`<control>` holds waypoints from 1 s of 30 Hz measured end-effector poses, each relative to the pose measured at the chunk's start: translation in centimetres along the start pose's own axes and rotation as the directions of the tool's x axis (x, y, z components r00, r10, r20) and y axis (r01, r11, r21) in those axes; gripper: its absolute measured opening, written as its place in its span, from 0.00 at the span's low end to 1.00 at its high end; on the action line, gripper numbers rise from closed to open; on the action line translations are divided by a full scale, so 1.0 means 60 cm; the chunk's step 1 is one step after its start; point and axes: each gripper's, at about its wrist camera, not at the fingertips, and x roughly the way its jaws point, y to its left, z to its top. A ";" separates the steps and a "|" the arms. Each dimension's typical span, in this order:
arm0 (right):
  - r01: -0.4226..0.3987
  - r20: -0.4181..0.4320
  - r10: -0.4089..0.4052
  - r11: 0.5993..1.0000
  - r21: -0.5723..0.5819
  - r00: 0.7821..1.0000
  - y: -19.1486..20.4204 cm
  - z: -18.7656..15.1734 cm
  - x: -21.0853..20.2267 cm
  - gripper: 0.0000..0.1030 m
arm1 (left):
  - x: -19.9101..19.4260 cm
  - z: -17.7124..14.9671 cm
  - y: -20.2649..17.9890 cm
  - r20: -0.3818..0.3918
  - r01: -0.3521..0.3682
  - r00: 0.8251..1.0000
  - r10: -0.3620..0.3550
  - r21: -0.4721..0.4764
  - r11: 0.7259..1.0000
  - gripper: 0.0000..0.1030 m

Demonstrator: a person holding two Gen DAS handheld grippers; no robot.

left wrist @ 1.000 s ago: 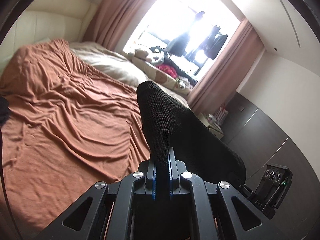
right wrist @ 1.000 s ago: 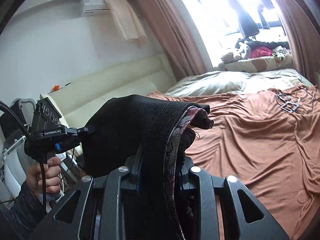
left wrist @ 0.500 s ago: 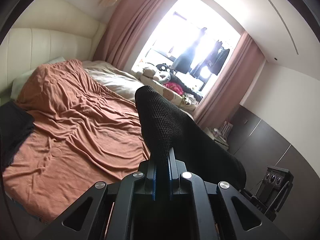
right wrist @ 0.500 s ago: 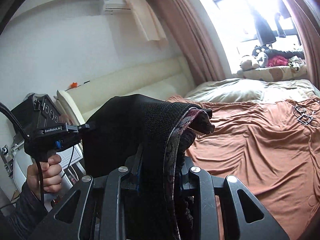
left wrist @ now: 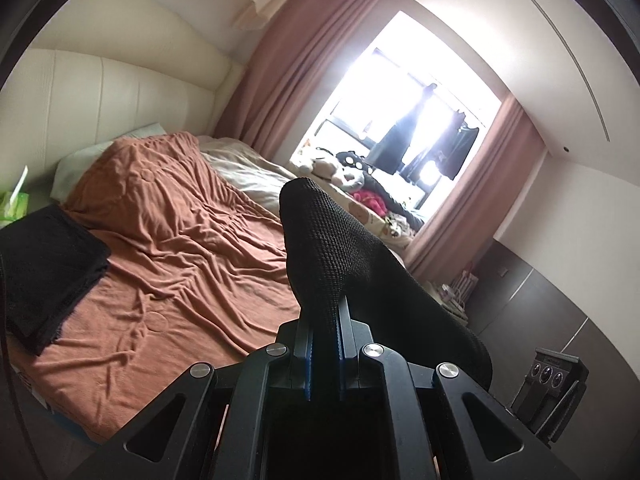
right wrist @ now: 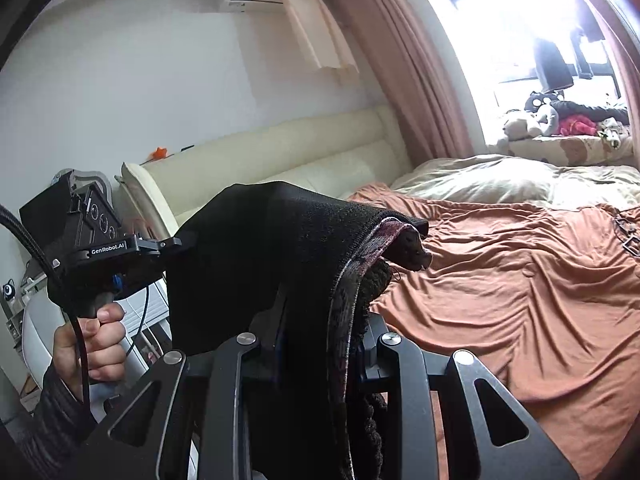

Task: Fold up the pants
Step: 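Lift the folded shorts off the bed with both tools and carry them toward the sofa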

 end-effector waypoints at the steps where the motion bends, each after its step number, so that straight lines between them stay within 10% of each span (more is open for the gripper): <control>1: -0.004 -0.002 0.004 1.000 -0.003 1.000 0.001 0.000 0.016 0.22 | -0.004 0.003 0.011 0.006 -0.004 1.000 0.004 -0.007 1.000 0.08; 30: -0.113 -0.088 0.105 0.989 -0.091 0.991 0.103 -0.026 0.323 0.22 | -0.077 0.074 0.336 0.103 -0.139 0.982 0.156 -0.156 0.978 0.08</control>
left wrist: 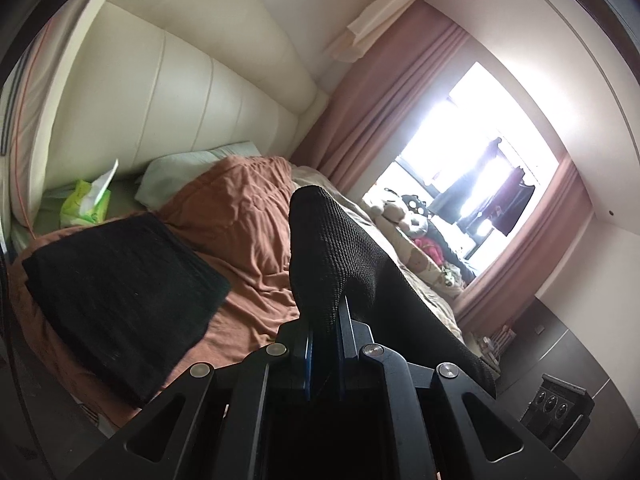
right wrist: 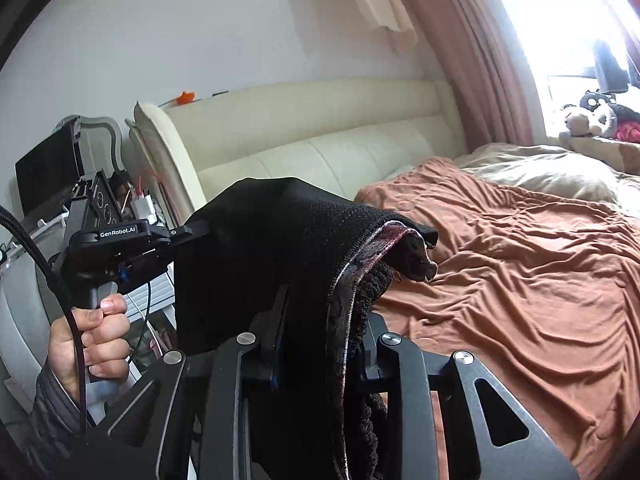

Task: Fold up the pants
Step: 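Lift the folded shorts off the bed with both tools and carry them toward the sofa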

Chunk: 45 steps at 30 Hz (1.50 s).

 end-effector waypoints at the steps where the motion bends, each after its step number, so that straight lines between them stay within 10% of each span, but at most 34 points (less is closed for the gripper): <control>1: -0.007 -0.006 0.007 1.000 0.000 1.000 0.004 0.001 0.013 0.22 | -0.002 0.007 0.009 0.001 -0.008 1.000 0.008 0.000 1.000 0.08; 23: -0.121 -0.083 0.123 0.992 0.032 0.989 0.083 0.033 0.229 0.22 | 0.007 0.175 0.115 0.018 -0.241 0.970 0.241 0.133 0.961 0.08; 45: -0.154 -0.184 0.196 0.964 0.217 0.963 0.024 0.026 0.461 0.23 | 0.229 0.221 0.262 -0.108 -0.399 0.901 0.420 0.168 0.901 0.08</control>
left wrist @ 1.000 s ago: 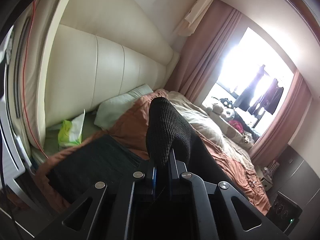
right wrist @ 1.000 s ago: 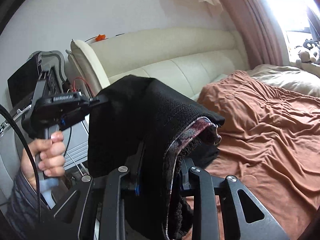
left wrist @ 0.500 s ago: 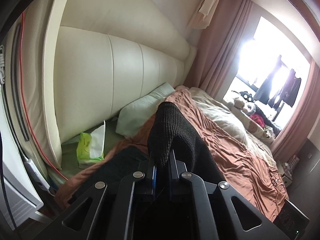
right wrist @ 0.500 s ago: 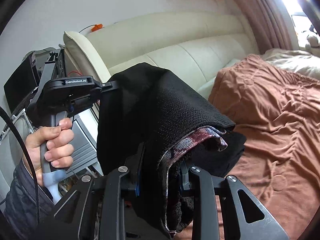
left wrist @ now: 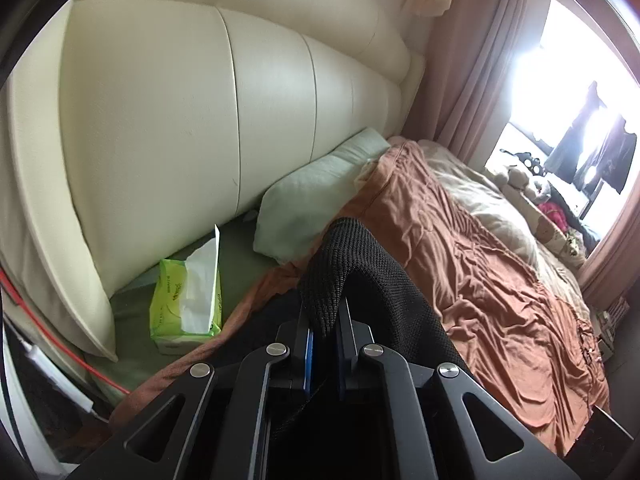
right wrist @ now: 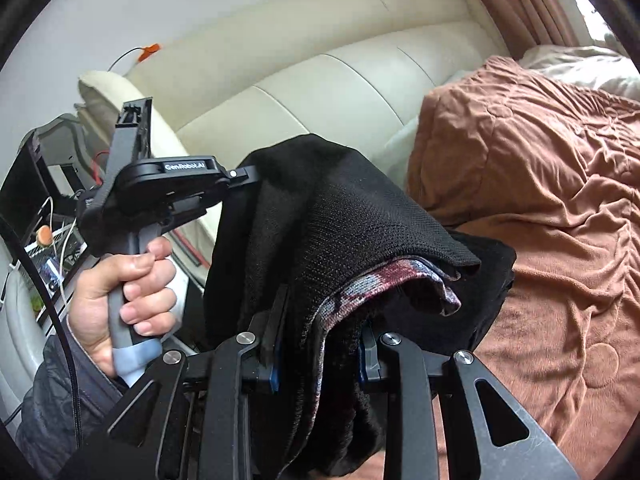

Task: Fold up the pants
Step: 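Lift the folded shorts off the bed with both tools and carry them toward the sofa, then lower the folded black shorts onto the bed corner by the headboard with both tools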

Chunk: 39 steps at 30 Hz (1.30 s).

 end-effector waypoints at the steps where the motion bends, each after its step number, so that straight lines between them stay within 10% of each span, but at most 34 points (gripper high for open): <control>1: 0.002 -0.003 -0.002 1.000 0.010 1.000 -0.010 0.005 0.008 0.23 | 0.015 0.002 -0.003 -0.007 -0.008 1.000 0.008 0.005 1.000 0.08; 8: 0.007 -0.017 -0.005 0.994 0.105 1.000 -0.076 0.011 0.045 0.24 | 0.109 0.012 -0.022 -0.046 -0.051 0.998 0.053 0.040 0.998 0.08; 13: -0.015 -0.124 0.052 0.959 0.282 0.991 -0.146 0.005 0.095 0.43 | 0.176 -0.007 -0.009 -0.137 -0.165 0.975 0.173 0.069 0.984 0.13; 18: -0.149 -0.090 0.209 0.884 0.444 0.974 -0.197 -0.004 0.103 0.67 | 0.147 -0.011 0.017 -0.102 -0.178 0.978 0.180 0.026 0.984 0.48; 26: -0.180 -0.090 0.272 0.817 0.547 0.958 -0.240 0.019 0.148 0.67 | 0.097 -0.052 0.017 -0.120 -0.111 0.987 0.109 -0.009 0.994 0.48; 32: -0.165 -0.028 0.202 0.865 0.474 0.979 -0.255 0.084 0.132 0.67 | 0.089 -0.101 0.000 -0.171 -0.080 0.982 0.080 0.005 0.997 0.48; 39: 0.038 0.037 -0.049 0.967 0.254 0.998 -0.212 0.120 0.046 0.67 | 0.064 -0.124 0.008 -0.179 -0.086 0.980 0.084 -0.006 0.996 0.48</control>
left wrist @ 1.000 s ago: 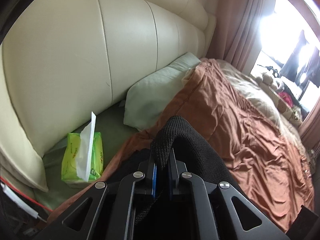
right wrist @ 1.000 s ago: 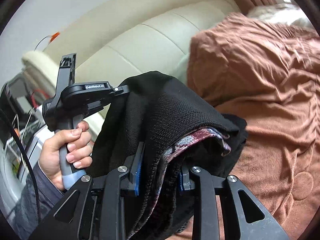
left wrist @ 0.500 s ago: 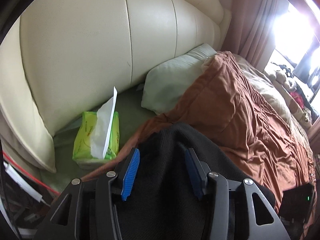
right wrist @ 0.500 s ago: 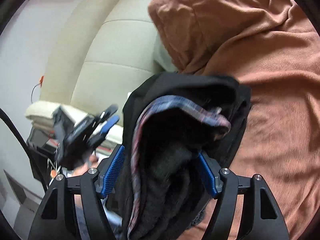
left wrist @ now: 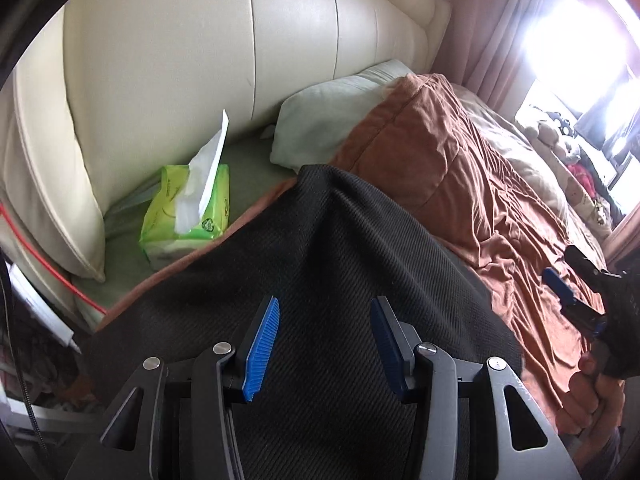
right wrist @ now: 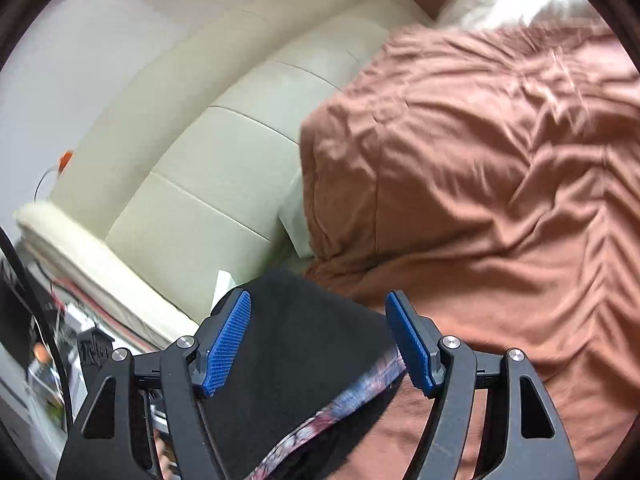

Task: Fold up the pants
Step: 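Lower the folded black shorts onto the bed corner by the headboard with both tools, then press the shorts flat on the bedspread with both tools, smoothing the floral edge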

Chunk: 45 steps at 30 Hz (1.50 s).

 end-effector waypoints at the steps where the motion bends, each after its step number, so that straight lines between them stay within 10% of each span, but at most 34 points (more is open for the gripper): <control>1: 0.009 0.001 -0.009 0.999 -0.034 1.000 0.012 -0.005 -0.006 0.67 | -0.002 -0.002 0.001 0.001 -0.002 1.000 0.002 0.001 1.000 0.48; 9: -0.031 -0.150 -0.025 0.932 -0.362 0.988 0.118 -0.104 0.015 0.26 | 0.006 -0.024 0.015 -0.012 -0.069 0.998 0.069 0.003 0.998 0.48; 16: 0.068 -0.199 -0.176 0.888 -0.454 0.964 0.109 -0.141 0.069 0.24 | 0.031 -0.030 0.067 -0.069 -0.185 0.981 0.181 -0.048 0.982 0.43; 38: 0.012 -0.219 -0.111 0.912 -0.410 0.969 0.106 -0.111 0.073 0.24 | 0.130 0.105 -0.052 -0.075 -0.141 0.986 0.150 0.118 0.983 0.41; 45: 0.013 -0.219 -0.112 0.912 -0.409 0.969 0.102 -0.108 0.096 0.24 | 0.188 0.124 -0.018 -0.095 -0.296 0.947 0.308 0.121 0.947 0.40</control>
